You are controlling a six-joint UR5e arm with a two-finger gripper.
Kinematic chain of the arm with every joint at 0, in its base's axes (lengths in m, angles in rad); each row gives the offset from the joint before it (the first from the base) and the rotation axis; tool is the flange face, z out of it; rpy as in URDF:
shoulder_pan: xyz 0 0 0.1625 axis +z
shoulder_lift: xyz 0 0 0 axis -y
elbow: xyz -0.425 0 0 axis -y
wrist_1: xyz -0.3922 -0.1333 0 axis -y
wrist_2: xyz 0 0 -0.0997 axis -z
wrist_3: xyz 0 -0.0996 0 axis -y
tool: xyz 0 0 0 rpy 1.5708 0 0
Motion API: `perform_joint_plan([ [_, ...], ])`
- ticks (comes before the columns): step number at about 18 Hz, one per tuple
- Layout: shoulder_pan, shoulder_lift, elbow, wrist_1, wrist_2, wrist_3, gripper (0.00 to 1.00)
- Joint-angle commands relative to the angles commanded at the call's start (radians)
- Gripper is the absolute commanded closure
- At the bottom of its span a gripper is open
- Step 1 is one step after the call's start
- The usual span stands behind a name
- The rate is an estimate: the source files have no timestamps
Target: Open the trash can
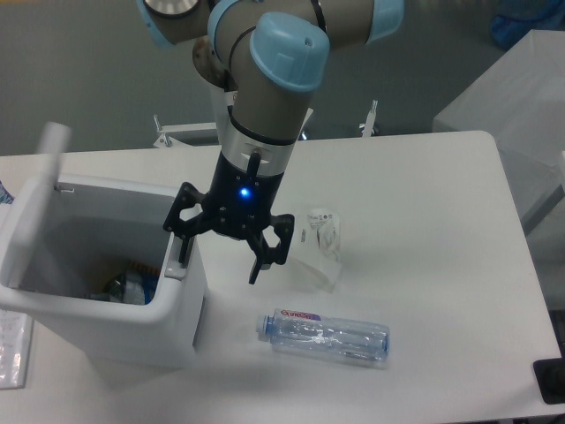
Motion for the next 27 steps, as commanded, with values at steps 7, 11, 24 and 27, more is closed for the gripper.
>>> perform_joint_plan([
  [7, 0.057, 0.005, 0.086, 0.000, 0.000, 0.005, 0.00],
  [11, 0.106, -0.009, 0.095, 0.070, 0.041, 0.049, 0.00],
  [24, 0.272, -0.186, 0.094, 0.114, 0.168, 0.282, 0.00],
  [27, 0.268, -0.209, 0.095, 0.109, 0.218, 0.310, 0.00],
])
